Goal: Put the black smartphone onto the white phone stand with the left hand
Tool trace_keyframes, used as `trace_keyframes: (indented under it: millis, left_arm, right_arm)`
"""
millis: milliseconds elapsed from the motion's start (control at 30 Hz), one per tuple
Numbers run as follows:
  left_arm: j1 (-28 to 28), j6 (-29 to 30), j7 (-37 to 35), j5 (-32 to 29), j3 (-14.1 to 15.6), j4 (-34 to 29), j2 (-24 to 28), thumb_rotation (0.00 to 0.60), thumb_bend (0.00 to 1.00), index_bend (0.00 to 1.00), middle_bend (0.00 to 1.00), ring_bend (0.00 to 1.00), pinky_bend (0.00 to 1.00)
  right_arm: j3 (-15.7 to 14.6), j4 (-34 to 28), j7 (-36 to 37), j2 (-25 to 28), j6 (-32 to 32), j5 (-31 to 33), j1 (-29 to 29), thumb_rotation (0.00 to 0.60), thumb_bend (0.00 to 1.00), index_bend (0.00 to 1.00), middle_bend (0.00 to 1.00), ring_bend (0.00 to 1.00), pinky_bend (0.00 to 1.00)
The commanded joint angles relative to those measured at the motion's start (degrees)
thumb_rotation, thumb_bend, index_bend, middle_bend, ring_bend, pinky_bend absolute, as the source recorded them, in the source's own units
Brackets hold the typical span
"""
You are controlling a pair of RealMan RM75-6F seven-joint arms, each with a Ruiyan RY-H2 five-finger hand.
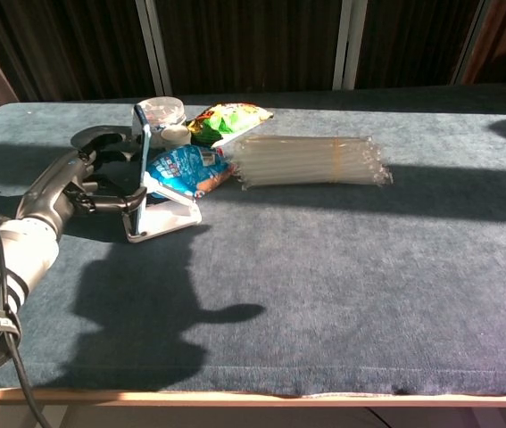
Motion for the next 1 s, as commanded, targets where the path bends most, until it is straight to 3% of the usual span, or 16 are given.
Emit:
trace_keyframes:
  millis: [33, 133, 300, 400, 600, 767, 900, 1000]
  left_arm:
    - [0.12, 0.15, -0.14, 0.77, 0.37, -0.69, 0.67, 0.6, 0.3, 0.01, 0.03, 0.06, 0.06]
    - [0.32, 0.32, -0.18, 1.7, 0.98, -1.84, 1.55, 0.6, 0.29, 0.0, 0.0, 0.01, 0.03]
    - [0.58, 0.41, -0.26, 2.52, 1.58, -3.24, 2.54, 0.6, 0.28, 0.0, 0.0, 0.0, 0.01]
    - [2.25, 2.24, 1.43, 7.59, 5.11, -8.84, 9.09, 0.6, 0.28, 0.0, 0.0, 0.0, 0.01]
    - [5.24, 0.65, 7.96, 11.17, 10.61, -17.49, 26.01, 0.6, 0.29, 0.0, 0.0, 0.0, 0.0]
    - [9.93, 2.99, 14.08, 14.91, 16.88, -21.66, 39.87, 0.6, 0.31, 0.0, 0.0, 0.0, 0.0]
    - [14.58, 8.34, 17.35, 16.1, 19.74, -20.53, 42.62, 0.6, 0.31, 0.0, 0.0, 0.0, 0.0]
    - [17.17, 11.31, 20.66, 14.83, 20.05, -18.52, 41.71, 0.6, 0.31, 0.0, 0.0, 0.0, 0.0]
  right_arm:
    - [0.03, 0.02, -0.03, -0.01, 0.02, 0.0, 0.01, 0.6, 0.21, 0.0, 0.0, 0.0, 0.0]
    - [0.04, 0.05, -0.23, -0.07, -0.02, -0.02, 0.03, 0.6, 0.21, 0.0, 0.0, 0.0, 0.0]
    - [0.02, 0.06, -0.37, -0.11, -0.04, -0.08, 0.04, 0.6, 0.22, 0.0, 0.0, 0.0, 0.0]
    - [-0.02, 0.09, -0.22, -0.09, 0.18, -0.15, -0.09, 0.6, 0.22, 0.0, 0.0, 0.0, 0.0]
    - [-0.07, 0.23, -0.66, -0.27, 0.11, 0.01, -0.2, 0.6, 0.21, 0.0, 0.0, 0.0, 0.0]
    - [-0.27, -0.07, -2.81, -0.94, -0.62, 0.12, -0.12, 0.6, 0.21, 0.0, 0.0, 0.0, 0.0]
    - [-0.24, -0.34, -4.61, -1.54, -0.21, -0.46, -0.18, 0.6, 0.21, 0.0, 0.0, 0.0, 0.0]
    - [-0.23, -0.59, -5.55, -2.05, -0.04, -0.52, -0.3, 0.6, 0.21, 0.0, 0.0, 0.0, 0.0]
